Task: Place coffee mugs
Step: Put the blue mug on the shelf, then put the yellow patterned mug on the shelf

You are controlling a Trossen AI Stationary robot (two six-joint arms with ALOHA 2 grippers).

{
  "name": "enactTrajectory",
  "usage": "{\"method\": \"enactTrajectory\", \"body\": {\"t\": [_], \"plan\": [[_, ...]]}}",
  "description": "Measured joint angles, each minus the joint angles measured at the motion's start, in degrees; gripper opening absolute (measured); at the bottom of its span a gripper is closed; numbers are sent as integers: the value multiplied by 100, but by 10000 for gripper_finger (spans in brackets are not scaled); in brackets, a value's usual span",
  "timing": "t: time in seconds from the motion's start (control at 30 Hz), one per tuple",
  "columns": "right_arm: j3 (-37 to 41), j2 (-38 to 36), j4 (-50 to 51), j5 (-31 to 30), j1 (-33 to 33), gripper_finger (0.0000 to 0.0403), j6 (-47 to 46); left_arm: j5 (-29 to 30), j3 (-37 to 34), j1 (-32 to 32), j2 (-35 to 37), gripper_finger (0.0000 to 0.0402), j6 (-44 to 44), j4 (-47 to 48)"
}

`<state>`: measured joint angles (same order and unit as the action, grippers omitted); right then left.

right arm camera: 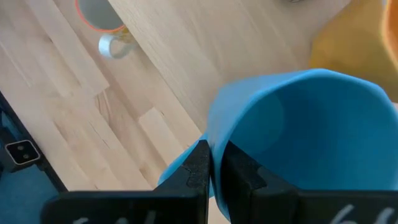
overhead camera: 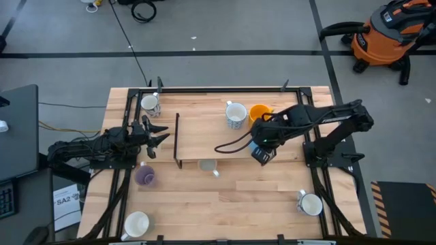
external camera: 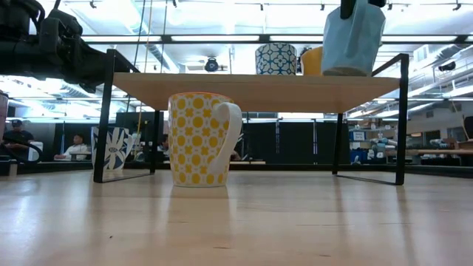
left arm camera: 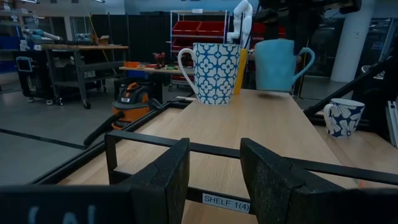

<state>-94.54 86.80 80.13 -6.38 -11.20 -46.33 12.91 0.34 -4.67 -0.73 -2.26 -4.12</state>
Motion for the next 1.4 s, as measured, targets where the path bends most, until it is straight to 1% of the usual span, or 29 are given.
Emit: {"method": "enactTrajectory", "body": {"t": [0.27,0.57,0.93,1.1,1.4], "plan": [[2,162,-31,5,0,35,149,0,0,0,-1,149,1,-2],[2,166,-80,41,2,48,133,0,0,0,0,149,0,2],[2,166,-86,45,2,51,149,0,0,-1,-1,149,0,4],[2,166,-90,49,0,68,149,0,0,-2,0,149,0,4],[2,166,-171,47,2,114,131,0,0,0,-1,149,2,7]]}}
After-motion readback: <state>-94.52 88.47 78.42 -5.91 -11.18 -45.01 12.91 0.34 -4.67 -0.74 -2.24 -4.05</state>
